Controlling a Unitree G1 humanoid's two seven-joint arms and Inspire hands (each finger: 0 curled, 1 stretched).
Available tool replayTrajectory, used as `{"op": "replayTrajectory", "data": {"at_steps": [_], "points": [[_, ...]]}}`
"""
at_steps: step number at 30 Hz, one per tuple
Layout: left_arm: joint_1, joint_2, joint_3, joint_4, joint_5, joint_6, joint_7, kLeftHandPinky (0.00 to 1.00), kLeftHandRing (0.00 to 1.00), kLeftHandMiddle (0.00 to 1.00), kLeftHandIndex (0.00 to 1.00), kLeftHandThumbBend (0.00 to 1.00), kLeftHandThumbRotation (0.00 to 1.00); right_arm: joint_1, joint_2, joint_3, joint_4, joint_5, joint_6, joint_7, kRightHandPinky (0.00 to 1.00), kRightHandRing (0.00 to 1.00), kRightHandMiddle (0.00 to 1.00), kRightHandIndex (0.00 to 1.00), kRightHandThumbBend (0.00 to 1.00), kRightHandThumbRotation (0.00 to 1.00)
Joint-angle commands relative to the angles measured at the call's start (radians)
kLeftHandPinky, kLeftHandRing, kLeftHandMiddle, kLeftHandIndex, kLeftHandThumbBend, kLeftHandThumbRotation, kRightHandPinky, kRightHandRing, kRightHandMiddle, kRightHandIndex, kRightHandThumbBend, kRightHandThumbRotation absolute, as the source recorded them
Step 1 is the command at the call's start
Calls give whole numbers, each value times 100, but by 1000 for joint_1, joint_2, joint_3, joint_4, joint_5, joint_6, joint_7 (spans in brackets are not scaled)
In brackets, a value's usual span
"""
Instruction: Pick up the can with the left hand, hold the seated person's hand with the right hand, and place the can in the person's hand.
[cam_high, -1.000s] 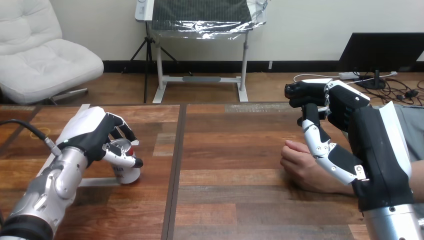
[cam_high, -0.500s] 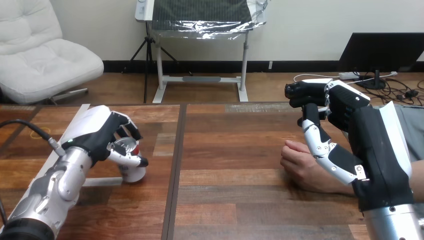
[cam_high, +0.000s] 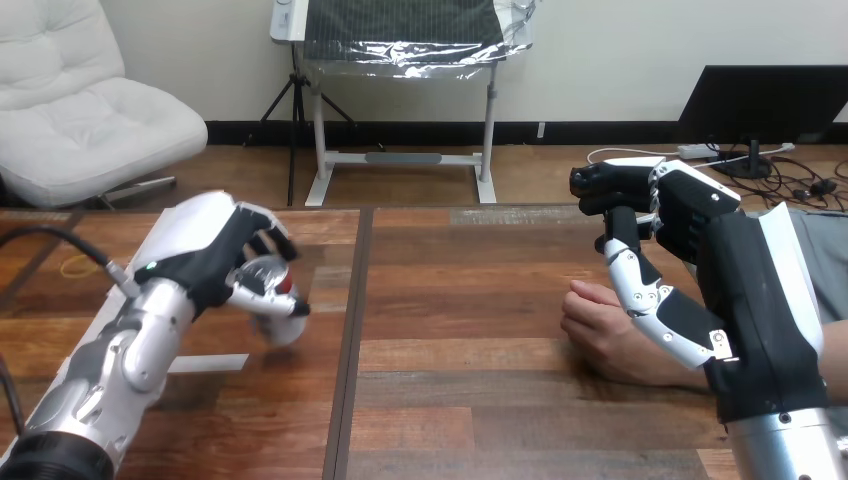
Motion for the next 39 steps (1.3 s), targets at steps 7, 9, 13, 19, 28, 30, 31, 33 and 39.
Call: {"op": "replayTrajectory", "data": {"at_steps": [7,9,13,19,28,30,31,33,39], "points": [[-14,21,43,-153,-5,-13,22,36,43,50,55,62,0,-70,0,-11,-1,13,-12,-13,50,66,68,63,6,0],[-9,23,42,-175,0,-9,22,36,43,50,55,62,0,-71,1,-11,-2,17,-9,-12,50,66,68,63,6,0],[0,25,45,-203,4,-14,23,36,43,50,55,61,0,-72,2,-10,0,26,-11,-10,50,67,68,63,6,0],[13,27,47,-245,7,-16,18,36,42,50,55,60,0,-72,3,-12,-11,16,7,-14,50,69,71,65,8,0],[24,22,54,-292,4,-42,16,35,41,49,54,58,0,-79,-5,-25,-15,25,18,-9,51,72,76,68,10,0],[27,20,55,-308,5,-39,12,35,41,49,54,58,0,-80,-8,-30,-18,26,26,-7,51,73,77,69,12,0],[28,20,56,-313,6,-38,10,35,41,49,54,58,0,-81,-9,-31,-18,26,29,-6,51,73,78,70,13,0],[29,17,57,-327,2,-42,6,34,41,48,54,57,0,-83,-16,-38,-22,27,44,-2,52,75,80,72,18,0],[33,8,60,-360,-4,-46,2,34,41,48,53,57,0,-98,-50,-65,-18,3,88,15,55,78,83,75,31,0]]}}
